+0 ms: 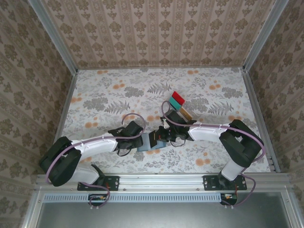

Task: Put the credit cards into the card holder
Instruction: Insert the credit card into the card slot.

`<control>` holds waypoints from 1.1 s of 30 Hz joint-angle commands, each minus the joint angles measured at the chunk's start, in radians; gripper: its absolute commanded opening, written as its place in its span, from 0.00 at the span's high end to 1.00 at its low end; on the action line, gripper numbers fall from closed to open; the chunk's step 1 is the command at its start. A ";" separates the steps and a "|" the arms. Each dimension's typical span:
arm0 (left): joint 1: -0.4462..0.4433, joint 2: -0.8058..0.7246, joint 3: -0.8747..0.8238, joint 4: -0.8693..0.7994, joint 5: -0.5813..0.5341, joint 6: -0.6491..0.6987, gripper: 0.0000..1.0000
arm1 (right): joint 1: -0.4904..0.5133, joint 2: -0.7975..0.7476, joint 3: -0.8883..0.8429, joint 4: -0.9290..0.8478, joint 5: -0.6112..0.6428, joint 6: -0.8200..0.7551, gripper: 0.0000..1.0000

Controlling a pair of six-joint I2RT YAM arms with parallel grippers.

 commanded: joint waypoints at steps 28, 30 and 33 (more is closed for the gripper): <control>-0.016 0.026 0.026 -0.001 0.027 0.003 0.59 | 0.060 0.126 -0.008 0.091 0.040 0.086 0.90; -0.016 0.019 0.025 -0.004 0.022 0.003 0.59 | 0.061 0.133 -0.005 0.090 0.040 0.096 0.88; -0.016 0.016 0.020 0.001 0.023 0.004 0.58 | 0.064 0.155 0.013 0.085 0.032 0.098 0.86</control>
